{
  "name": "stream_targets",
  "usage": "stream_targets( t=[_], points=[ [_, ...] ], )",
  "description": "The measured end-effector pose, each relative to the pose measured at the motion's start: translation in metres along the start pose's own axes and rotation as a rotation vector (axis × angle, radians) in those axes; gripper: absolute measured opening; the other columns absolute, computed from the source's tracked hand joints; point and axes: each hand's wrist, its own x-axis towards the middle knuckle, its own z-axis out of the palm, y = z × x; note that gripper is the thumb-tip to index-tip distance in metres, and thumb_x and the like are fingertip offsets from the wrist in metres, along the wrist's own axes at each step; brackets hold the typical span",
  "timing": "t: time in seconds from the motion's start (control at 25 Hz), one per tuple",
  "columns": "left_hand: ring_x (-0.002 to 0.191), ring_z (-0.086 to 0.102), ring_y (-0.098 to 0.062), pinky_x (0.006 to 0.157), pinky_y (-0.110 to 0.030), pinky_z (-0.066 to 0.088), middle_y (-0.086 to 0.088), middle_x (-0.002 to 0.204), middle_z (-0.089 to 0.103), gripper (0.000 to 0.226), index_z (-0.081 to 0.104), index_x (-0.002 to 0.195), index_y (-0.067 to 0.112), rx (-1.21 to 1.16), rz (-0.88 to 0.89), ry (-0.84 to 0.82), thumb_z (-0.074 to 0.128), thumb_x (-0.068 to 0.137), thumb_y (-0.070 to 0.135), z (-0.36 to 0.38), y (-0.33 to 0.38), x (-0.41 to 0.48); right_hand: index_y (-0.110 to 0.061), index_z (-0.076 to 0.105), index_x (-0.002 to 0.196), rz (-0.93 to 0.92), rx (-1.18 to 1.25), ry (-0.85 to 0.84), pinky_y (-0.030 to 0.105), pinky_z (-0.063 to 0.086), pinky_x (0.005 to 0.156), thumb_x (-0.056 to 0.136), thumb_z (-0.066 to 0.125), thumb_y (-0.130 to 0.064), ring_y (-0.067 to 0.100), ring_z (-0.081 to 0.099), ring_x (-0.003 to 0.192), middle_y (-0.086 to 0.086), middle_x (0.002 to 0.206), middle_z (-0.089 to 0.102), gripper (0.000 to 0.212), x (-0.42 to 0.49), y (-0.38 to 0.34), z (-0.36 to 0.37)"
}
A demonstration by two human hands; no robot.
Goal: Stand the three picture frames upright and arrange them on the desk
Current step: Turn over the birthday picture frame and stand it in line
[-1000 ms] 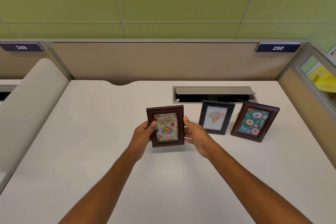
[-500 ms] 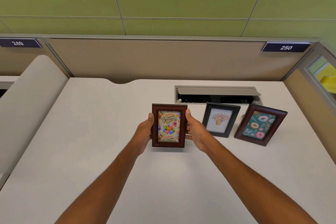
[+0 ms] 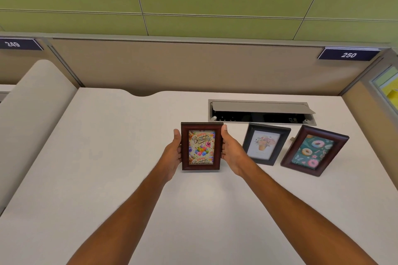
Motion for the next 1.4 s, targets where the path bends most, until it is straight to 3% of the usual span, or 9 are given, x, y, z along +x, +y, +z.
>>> stream_targets(
  t=[0.2,0.32,0.52,0.84,1.04,1.12,1.28,1.4],
  points=[
    [0.135,0.067,-0.027,0.124,-0.050,0.046,-0.008,0.149,0.069,0.076,0.059,0.153,0.025,-0.023,0.005,-0.012,0.032,0.102,0.076,-0.006,-0.005,0.007,-0.037,0.067,0.122,-0.009,0.013,0.010,0.039,0.051,0.108,0.090,0.041,-0.080,0.012,0.070,0.115,-0.006,0.125,0.074,0.059,0.005,0.003,0.001],
    [0.136,0.067,-0.027,0.124,-0.052,0.045,-0.009,0.148,0.070,0.074,0.059,0.153,0.024,-0.037,0.003,-0.018,0.036,0.103,0.074,-0.009,-0.008,0.010,-0.033,0.063,0.132,-0.007,0.020,0.013,0.042,0.048,0.114,0.100,0.038,-0.075,0.017,0.069,0.121,-0.002,0.132,0.073,0.059,0.007,0.007,0.000],
    [0.134,0.068,-0.027,0.122,-0.051,0.048,-0.008,0.146,0.071,0.070,0.062,0.147,0.026,-0.053,0.001,0.000,0.040,0.100,0.073,-0.009,-0.011,0.009,-0.032,0.064,0.134,-0.022,0.016,0.011,0.044,0.048,0.116,0.089,0.042,-0.079,0.022,0.067,0.128,0.003,0.139,0.071,0.069,0.005,0.009,0.001],
    [0.134,0.068,-0.026,0.119,-0.048,0.050,-0.007,0.144,0.072,0.067,0.060,0.152,0.023,-0.070,0.006,0.002,0.037,0.108,0.067,-0.010,-0.015,0.006,-0.043,0.067,0.116,-0.017,0.008,-0.004,0.030,0.051,0.099,0.089,0.040,-0.081,0.006,0.070,0.114,-0.014,0.120,0.075,0.054,0.001,0.013,0.002],
    [0.132,0.070,-0.027,0.108,-0.043,0.056,-0.005,0.140,0.075,0.064,0.066,0.143,0.022,-0.081,0.003,0.023,0.036,0.108,0.066,-0.014,-0.019,0.000,-0.044,0.066,0.116,-0.029,-0.014,0.004,0.035,0.047,0.112,0.103,0.035,-0.073,0.005,0.068,0.115,-0.015,0.121,0.073,0.045,-0.004,0.015,0.002],
    [0.129,0.071,-0.027,0.109,-0.044,0.055,-0.005,0.136,0.078,0.070,0.069,0.140,0.017,-0.090,0.003,0.050,0.036,0.107,0.069,-0.018,-0.023,-0.003,-0.042,0.067,0.120,-0.032,-0.018,0.019,0.038,0.045,0.118,0.105,0.034,-0.071,0.008,0.068,0.119,-0.012,0.126,0.074,0.046,-0.008,0.016,0.002],
    [0.130,0.068,-0.030,0.117,-0.052,0.047,-0.006,0.136,0.075,0.071,0.069,0.138,0.017,-0.098,-0.023,0.124,0.034,0.107,0.071,-0.031,-0.037,-0.011,-0.026,0.054,0.154,-0.012,-0.022,0.065,0.046,0.032,0.131,0.107,0.033,-0.068,0.026,0.053,0.147,0.007,0.157,0.059,0.067,-0.020,0.023,-0.001],
    [0.128,0.069,-0.034,0.113,-0.052,0.051,-0.014,0.137,0.072,0.069,0.066,0.142,0.011,-0.100,-0.055,0.170,0.038,0.110,0.064,-0.041,-0.047,-0.019,-0.021,0.051,0.158,0.009,-0.038,0.085,0.046,0.030,0.130,0.106,0.033,-0.069,0.027,0.048,0.153,0.008,0.161,0.055,0.072,-0.028,0.033,-0.003]
  ],
)
